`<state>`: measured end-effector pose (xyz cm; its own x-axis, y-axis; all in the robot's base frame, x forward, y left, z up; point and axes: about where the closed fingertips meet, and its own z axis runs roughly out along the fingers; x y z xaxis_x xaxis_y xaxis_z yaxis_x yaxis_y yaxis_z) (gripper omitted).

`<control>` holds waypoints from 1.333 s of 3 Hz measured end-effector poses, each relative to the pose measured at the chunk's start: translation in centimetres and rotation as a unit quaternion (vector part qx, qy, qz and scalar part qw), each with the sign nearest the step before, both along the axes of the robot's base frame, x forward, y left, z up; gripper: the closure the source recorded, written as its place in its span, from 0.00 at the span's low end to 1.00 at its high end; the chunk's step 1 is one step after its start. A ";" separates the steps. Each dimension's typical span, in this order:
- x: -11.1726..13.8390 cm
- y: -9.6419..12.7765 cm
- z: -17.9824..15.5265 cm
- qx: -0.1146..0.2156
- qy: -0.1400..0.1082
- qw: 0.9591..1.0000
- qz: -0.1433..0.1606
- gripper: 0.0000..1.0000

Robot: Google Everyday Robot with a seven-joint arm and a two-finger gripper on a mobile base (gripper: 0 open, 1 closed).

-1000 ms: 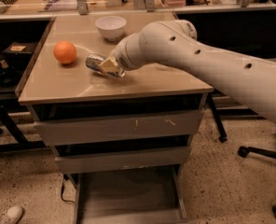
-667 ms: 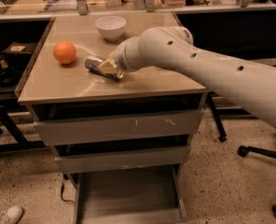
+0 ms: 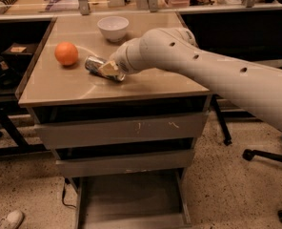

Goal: Pick redbull can from bottom drawer and place on counter

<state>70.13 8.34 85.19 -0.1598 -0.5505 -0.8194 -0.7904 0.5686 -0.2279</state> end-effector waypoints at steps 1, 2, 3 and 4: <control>0.0 0.0 0.0 0.000 0.000 1.000 0.000 0.36; 0.0 0.0 0.0 0.000 0.000 1.000 0.000 0.13; 0.0 0.0 0.0 0.000 0.000 1.000 0.000 0.00; 0.0 0.0 0.0 0.000 0.000 1.000 0.000 0.00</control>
Offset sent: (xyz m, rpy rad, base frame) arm 0.0000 0.0000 0.0000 0.0000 0.0000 0.0000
